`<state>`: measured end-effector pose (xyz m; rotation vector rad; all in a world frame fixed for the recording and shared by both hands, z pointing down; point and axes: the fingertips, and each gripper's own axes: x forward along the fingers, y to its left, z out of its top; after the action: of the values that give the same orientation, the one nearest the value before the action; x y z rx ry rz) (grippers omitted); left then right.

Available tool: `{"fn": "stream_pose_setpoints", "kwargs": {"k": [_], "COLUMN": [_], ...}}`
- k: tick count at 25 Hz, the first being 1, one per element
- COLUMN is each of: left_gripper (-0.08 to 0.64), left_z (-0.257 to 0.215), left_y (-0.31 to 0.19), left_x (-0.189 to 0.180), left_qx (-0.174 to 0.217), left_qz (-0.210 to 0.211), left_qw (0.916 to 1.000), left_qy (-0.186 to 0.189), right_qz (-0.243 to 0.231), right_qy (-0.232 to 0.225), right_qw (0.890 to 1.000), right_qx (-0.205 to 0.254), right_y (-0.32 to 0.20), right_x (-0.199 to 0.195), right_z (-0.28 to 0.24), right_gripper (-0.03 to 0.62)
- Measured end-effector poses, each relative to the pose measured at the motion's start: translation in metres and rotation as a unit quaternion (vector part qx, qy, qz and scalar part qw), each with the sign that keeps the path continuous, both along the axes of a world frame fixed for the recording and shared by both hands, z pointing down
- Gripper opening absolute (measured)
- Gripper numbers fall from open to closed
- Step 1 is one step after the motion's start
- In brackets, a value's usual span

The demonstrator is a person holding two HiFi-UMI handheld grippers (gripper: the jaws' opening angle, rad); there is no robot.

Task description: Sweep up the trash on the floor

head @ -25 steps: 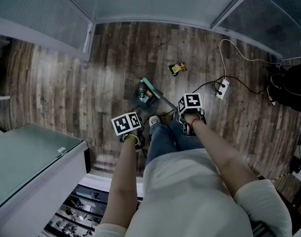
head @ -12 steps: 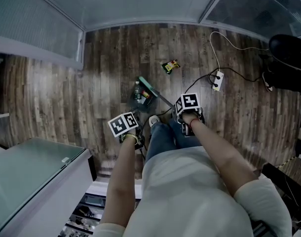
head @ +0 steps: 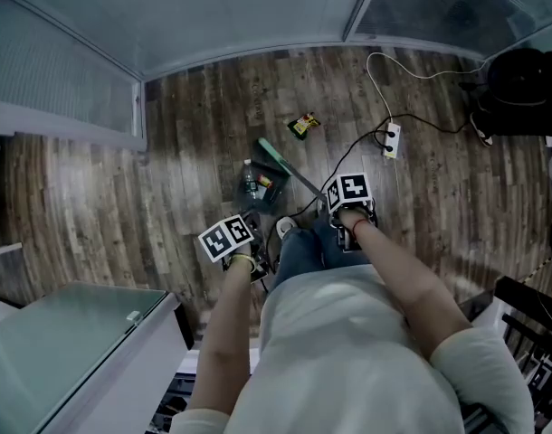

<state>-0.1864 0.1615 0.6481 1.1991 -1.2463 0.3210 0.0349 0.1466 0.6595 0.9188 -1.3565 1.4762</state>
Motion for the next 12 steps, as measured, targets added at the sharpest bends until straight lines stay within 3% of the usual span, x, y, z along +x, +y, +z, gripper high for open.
{"fn": "stream_pose_setpoints", "kwargs": {"k": [4, 12], "left_gripper": [0.031, 0.02], "left_z": [-0.002, -0.01], "left_y": [-0.002, -0.008], "left_x": [0.003, 0.02], "left_qx": [0.01, 0.045], "left_qz": [0.017, 0.142], "left_qw": [0.9997, 0.9883], "left_qy": [0.014, 0.032], "right_qz": [0.027, 0.066], "right_qy": [-0.001, 0.001], "right_qw": [1.0, 0.997], "right_qx": [0.01, 0.026], "right_y": [0.0, -0.011], "right_x": [0.005, 0.014], "right_z": [-0.004, -0.012], "right_gripper": [0.095, 0.095]}}
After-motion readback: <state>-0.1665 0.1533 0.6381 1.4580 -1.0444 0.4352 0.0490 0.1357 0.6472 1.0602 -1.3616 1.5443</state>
